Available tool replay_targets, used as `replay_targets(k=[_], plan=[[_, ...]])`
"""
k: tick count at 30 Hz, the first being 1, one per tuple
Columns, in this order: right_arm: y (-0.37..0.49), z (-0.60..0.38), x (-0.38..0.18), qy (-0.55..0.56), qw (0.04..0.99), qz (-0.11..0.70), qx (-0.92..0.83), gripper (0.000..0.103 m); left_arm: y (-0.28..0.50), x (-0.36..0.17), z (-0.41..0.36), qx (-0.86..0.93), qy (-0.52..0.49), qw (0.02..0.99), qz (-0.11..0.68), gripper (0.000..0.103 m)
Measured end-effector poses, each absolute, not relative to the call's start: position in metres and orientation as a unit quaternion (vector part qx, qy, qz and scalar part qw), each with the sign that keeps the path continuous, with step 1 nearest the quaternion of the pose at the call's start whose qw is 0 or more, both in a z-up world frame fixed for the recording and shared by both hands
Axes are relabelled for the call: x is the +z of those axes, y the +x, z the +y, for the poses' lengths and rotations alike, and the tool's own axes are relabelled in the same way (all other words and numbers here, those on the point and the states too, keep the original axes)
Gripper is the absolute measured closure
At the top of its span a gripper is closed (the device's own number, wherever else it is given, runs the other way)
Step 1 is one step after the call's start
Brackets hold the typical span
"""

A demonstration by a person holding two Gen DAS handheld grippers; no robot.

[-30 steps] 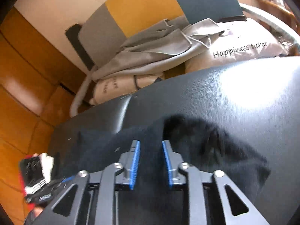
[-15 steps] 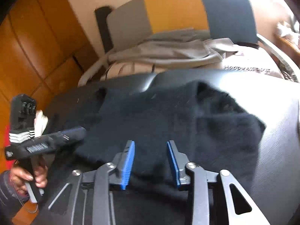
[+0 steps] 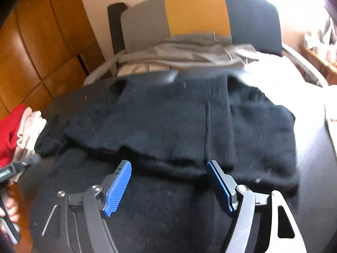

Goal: Fold clothes
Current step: 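Open both grippers and release the folded hem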

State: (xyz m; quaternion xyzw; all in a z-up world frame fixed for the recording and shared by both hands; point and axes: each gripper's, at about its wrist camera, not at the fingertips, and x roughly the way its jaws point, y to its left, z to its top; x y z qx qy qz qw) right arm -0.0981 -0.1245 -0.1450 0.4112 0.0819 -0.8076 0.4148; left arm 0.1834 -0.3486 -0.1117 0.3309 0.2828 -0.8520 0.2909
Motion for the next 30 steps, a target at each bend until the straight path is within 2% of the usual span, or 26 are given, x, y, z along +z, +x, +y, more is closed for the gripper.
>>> replay_targets(k=[3, 4, 6, 7, 9, 10, 13, 17, 19, 23, 25, 26, 28, 30], plan=[[-0.095, -0.122, -0.15, 0.403, 0.411, 0.078, -0.814, 0.025, 0.201, -0.09, -0.37, -0.849, 0.332, 0.328, 0.249, 0.071], [-0.095, -0.121, -0.151, 0.404, 0.414, 0.073, -0.812, 0.021, 0.199, -0.081, -0.38, -0.848, 0.334, 0.336, 0.237, 0.069], [-0.095, -0.122, -0.152, 0.405, 0.418, 0.069, -0.81, 0.019, 0.191, -0.061, -0.403, -0.839, 0.337, 0.366, 0.219, 0.064], [-0.094, -0.122, -0.152, 0.405, 0.42, 0.071, -0.809, 0.017, 0.181, -0.052, -0.422, -0.829, 0.349, 0.377, 0.221, 0.06], [-0.093, -0.124, -0.152, 0.404, 0.425, 0.073, -0.807, 0.013, 0.161, -0.042, -0.454, -0.811, 0.366, 0.389, 0.24, 0.059], [-0.093, -0.125, -0.152, 0.404, 0.427, 0.073, -0.806, 0.012, 0.146, -0.04, -0.475, -0.802, 0.382, 0.391, 0.241, 0.055], [-0.096, -0.121, -0.153, 0.405, 0.437, 0.057, -0.801, 0.011, 0.112, -0.053, -0.519, -0.756, 0.45, 0.422, 0.218, 0.054], [-0.102, -0.111, -0.154, 0.409, 0.453, 0.013, -0.792, 0.011, 0.081, -0.104, -0.569, -0.682, 0.536, 0.427, 0.255, 0.053], [-0.104, -0.108, -0.155, 0.412, 0.458, -0.002, -0.788, 0.011, 0.076, -0.124, -0.582, -0.65, 0.564, 0.446, 0.245, 0.053], [-0.104, -0.11, -0.155, 0.412, 0.462, -0.002, -0.786, 0.008, 0.07, -0.154, -0.588, -0.618, 0.598, 0.464, 0.212, 0.053], [-0.103, -0.111, -0.154, 0.412, 0.463, 0.0, -0.785, 0.006, 0.074, -0.159, -0.591, -0.613, 0.592, 0.475, 0.218, 0.046], [-0.103, -0.111, -0.154, 0.412, 0.463, 0.002, -0.785, 0.006, 0.076, -0.159, -0.592, -0.613, 0.586, 0.48, 0.226, 0.045], [-0.103, -0.111, -0.154, 0.412, 0.464, 0.003, -0.784, 0.006, 0.08, -0.158, -0.593, -0.618, 0.578, 0.476, 0.241, 0.048], [-0.103, -0.112, -0.154, 0.412, 0.464, 0.004, -0.784, 0.005, 0.087, -0.156, -0.591, -0.637, 0.56, 0.46, 0.261, 0.068]])
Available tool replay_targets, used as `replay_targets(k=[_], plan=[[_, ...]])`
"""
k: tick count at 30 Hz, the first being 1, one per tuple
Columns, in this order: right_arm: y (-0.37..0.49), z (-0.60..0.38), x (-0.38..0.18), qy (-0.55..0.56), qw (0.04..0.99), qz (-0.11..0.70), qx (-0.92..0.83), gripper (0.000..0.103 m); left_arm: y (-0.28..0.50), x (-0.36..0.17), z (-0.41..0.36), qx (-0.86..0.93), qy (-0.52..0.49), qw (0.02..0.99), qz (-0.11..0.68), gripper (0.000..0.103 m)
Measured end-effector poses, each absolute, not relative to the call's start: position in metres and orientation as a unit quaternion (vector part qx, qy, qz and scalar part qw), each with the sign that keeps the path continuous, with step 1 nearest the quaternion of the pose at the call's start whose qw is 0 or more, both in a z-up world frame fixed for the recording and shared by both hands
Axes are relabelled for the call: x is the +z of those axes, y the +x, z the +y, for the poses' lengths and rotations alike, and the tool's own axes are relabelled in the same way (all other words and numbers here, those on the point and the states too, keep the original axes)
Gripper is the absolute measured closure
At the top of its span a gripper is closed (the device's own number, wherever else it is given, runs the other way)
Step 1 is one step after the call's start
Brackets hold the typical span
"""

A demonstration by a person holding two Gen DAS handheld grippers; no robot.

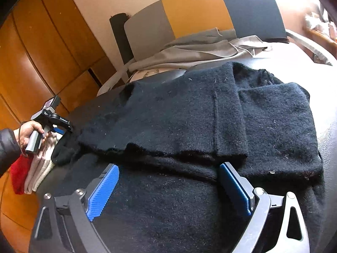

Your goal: Fold clothes

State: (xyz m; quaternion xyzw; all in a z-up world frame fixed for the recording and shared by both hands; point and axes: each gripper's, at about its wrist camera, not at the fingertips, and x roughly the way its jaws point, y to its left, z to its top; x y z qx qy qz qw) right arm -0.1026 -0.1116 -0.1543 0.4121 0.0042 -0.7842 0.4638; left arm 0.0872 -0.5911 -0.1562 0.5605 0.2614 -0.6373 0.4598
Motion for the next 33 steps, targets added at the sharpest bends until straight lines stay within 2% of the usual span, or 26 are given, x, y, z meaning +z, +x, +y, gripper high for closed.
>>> replay_targets(k=[1, 2, 6, 10, 15, 21, 24, 27, 33], plan=[[-0.102, -0.112, -0.154, 0.412, 0.463, 0.005, -0.785, 0.005, 0.09, -0.154, -0.589, -0.645, 0.553, 0.454, 0.268, 0.09], [-0.102, -0.112, -0.154, 0.412, 0.463, 0.007, -0.785, 0.005, 0.093, -0.152, -0.587, -0.653, 0.545, 0.449, 0.275, 0.1], [-0.101, -0.115, -0.154, 0.411, 0.459, 0.019, -0.787, 0.005, 0.105, -0.117, -0.57, -0.724, 0.463, 0.402, 0.317, 0.1], [-0.099, -0.117, -0.154, 0.41, 0.455, 0.031, -0.79, 0.005, 0.111, -0.052, -0.533, -0.829, 0.344, 0.294, 0.328, 0.1], [-0.098, -0.119, -0.154, 0.409, 0.449, 0.045, -0.793, 0.005, 0.097, 0.02, -0.459, -0.912, 0.247, 0.143, 0.293, 0.1], [-0.097, -0.12, -0.155, 0.408, 0.446, 0.055, -0.795, 0.005, 0.065, 0.049, -0.339, -0.949, 0.217, -0.052, 0.222, 0.1], [-0.097, -0.121, -0.155, 0.409, 0.445, 0.056, -0.795, 0.005, 0.054, 0.044, -0.28, -0.948, 0.23, -0.123, 0.182, 0.1], [-0.097, -0.121, -0.154, 0.411, 0.444, 0.056, -0.794, 0.005, 0.043, 0.011, -0.223, -0.932, 0.275, -0.173, 0.159, 0.1], [-0.097, -0.098, -0.138, 0.42, 0.434, 0.067, -0.794, 0.006, 0.03, -0.064, -0.197, -0.909, 0.344, -0.165, 0.166, 0.1]])
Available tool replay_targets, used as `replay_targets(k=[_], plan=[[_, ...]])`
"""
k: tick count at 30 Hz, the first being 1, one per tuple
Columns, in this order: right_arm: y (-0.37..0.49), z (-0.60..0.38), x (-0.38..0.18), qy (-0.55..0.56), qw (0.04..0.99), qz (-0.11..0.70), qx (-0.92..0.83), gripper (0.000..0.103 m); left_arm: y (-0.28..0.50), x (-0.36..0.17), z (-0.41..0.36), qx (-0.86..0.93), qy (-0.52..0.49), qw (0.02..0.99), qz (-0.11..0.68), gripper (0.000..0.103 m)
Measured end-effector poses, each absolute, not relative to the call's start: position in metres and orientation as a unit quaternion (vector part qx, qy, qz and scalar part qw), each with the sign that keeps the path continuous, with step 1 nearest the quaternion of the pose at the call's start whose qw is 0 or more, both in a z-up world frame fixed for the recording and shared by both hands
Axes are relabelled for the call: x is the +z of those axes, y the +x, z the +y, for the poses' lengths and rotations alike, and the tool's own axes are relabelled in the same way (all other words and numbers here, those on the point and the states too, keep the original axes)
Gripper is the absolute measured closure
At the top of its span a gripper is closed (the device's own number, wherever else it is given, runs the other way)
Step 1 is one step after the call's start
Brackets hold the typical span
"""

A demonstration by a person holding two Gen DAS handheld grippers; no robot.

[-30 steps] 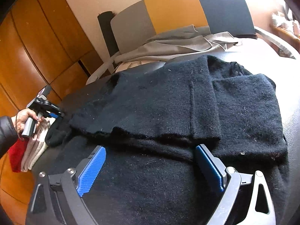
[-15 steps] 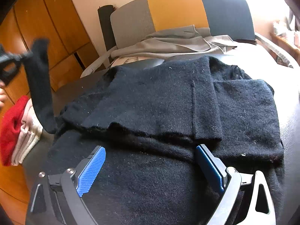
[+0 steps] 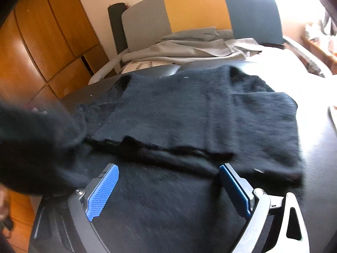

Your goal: Fold clothes

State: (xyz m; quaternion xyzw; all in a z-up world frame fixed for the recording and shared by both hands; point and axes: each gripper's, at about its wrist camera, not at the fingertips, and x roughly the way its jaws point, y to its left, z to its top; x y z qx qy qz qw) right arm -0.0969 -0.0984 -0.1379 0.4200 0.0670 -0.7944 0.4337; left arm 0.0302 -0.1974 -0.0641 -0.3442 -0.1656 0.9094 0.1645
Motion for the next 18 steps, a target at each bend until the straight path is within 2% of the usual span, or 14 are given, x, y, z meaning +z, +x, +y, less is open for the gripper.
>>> replay_targets(k=[1, 4, 8, 14, 16, 18], plan=[[-0.097, -0.089, -0.135, 0.418, 0.431, 0.071, -0.796, 0.006, 0.029, -0.077, -0.2, 0.906, -0.353, 0.16, -0.169, 0.1], [-0.09, -0.062, -0.127, 0.412, 0.425, 0.093, -0.8, 0.006, 0.047, -0.103, -0.211, 0.901, -0.363, 0.146, -0.19, 0.088], [-0.069, -0.043, -0.112, 0.385, 0.431, 0.172, -0.798, 0.006, 0.092, -0.119, -0.223, 0.894, -0.357, 0.128, -0.239, 0.078], [-0.019, -0.06, -0.082, 0.324, 0.486, 0.287, -0.759, 0.007, 0.154, -0.145, -0.257, 0.88, -0.344, 0.069, -0.321, 0.076], [-0.004, -0.074, -0.08, 0.315, 0.511, 0.305, -0.739, 0.013, 0.177, -0.154, -0.267, 0.874, -0.339, 0.048, -0.343, 0.076], [0.006, -0.092, -0.09, 0.304, 0.523, 0.335, -0.722, 0.014, 0.195, -0.158, -0.275, 0.87, -0.332, 0.031, -0.363, 0.076]])
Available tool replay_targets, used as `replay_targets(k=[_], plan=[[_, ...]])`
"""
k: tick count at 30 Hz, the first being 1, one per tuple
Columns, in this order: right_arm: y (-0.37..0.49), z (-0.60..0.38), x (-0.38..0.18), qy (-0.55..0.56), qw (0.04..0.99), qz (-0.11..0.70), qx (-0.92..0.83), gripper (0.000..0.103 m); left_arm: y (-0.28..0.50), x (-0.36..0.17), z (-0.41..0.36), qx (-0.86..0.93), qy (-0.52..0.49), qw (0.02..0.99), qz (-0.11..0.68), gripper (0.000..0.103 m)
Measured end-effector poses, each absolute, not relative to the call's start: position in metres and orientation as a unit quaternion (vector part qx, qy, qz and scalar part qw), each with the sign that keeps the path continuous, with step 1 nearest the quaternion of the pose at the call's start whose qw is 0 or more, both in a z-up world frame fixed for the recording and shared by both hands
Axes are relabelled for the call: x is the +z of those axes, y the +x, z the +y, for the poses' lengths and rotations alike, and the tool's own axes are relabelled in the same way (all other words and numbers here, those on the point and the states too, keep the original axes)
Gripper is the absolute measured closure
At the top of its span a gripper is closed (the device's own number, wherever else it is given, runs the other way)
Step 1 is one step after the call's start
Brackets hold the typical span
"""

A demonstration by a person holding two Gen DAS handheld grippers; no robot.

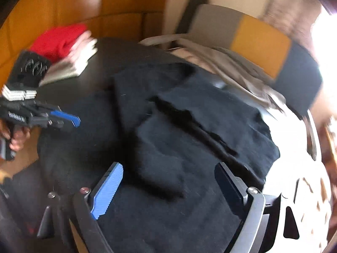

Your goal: Fold clothes

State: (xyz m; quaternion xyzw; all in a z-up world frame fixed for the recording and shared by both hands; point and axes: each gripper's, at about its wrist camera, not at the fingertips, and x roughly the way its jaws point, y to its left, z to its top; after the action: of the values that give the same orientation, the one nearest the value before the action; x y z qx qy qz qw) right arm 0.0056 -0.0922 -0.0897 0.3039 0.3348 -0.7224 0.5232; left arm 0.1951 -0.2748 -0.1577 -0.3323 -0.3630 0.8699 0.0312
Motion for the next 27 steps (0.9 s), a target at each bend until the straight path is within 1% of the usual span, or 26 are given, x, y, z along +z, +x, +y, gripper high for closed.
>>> replay_targets(k=[3, 4, 6, 7, 8, 11, 17, 20, 24, 27], plan=[[0.007, -0.124, -0.113, 0.32, 0.537, 0.368, -0.688, 0.015, 0.219, -0.162, -0.286, 0.865, -0.319, 0.01, -0.387, 0.076], [0.005, -0.132, -0.12, 0.325, 0.534, 0.378, -0.683, 0.018, 0.221, -0.163, -0.287, 0.864, -0.318, 0.007, -0.39, 0.076], [0.0, -0.146, -0.131, 0.342, 0.526, 0.388, -0.675, 0.05, 0.226, -0.163, -0.291, 0.863, -0.314, 0.001, -0.396, 0.076], [-0.004, -0.151, -0.134, 0.366, 0.523, 0.38, -0.669, 0.089, 0.229, -0.164, -0.292, 0.862, -0.312, -0.002, -0.399, 0.076], [-0.008, -0.156, -0.137, 0.389, 0.521, 0.373, -0.662, 0.095, 0.23, -0.164, -0.294, 0.862, -0.311, -0.004, -0.4, 0.076], [-0.007, -0.16, -0.119, 0.391, 0.531, 0.359, -0.661, 0.095, 0.224, -0.163, -0.295, 0.864, -0.313, 0.001, -0.395, 0.076], [-0.046, -0.171, -0.035, 0.417, 0.574, 0.232, -0.665, 0.095, 0.178, -0.158, -0.294, 0.872, -0.319, 0.017, -0.371, 0.076], [-0.07, -0.183, 0.01, 0.416, 0.593, 0.187, -0.664, 0.095, 0.144, -0.155, -0.296, 0.876, -0.321, 0.018, -0.359, 0.076], [-0.078, -0.211, 0.063, 0.4, 0.618, 0.177, -0.654, 0.095, 0.102, -0.151, -0.306, 0.882, -0.314, 0.001, -0.351, 0.076], [-0.081, -0.231, 0.098, 0.388, 0.634, 0.176, -0.645, 0.095, 0.074, -0.152, -0.325, 0.879, -0.309, -0.032, -0.361, 0.076]])
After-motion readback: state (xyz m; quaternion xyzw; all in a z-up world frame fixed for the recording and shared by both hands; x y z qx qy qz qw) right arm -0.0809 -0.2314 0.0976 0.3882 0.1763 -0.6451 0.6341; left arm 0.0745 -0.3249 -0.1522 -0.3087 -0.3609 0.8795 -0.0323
